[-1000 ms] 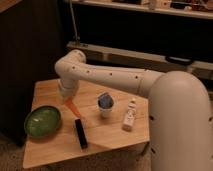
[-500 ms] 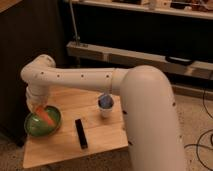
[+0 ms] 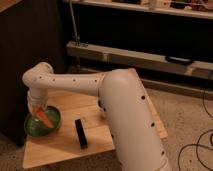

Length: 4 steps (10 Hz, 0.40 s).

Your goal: Place the pepper in the ceramic bowl

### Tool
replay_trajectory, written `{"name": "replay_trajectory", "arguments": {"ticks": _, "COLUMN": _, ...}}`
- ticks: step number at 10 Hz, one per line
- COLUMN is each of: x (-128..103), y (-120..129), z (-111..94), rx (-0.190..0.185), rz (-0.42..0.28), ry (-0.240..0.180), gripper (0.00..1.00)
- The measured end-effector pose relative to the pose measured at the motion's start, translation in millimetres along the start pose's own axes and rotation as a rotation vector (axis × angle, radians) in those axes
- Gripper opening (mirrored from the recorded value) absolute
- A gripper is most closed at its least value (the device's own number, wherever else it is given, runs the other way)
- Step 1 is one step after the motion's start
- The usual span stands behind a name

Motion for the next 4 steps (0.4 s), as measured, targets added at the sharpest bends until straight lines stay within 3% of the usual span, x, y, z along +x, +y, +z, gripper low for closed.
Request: {"name": "replay_trajectory", "arguments": {"ticks": 4, "x": -4.9, "y": 2.6, "z": 3.0, "rx": 0.042, "rz": 0.002, "ry": -0.016, "gripper": 0.62}}
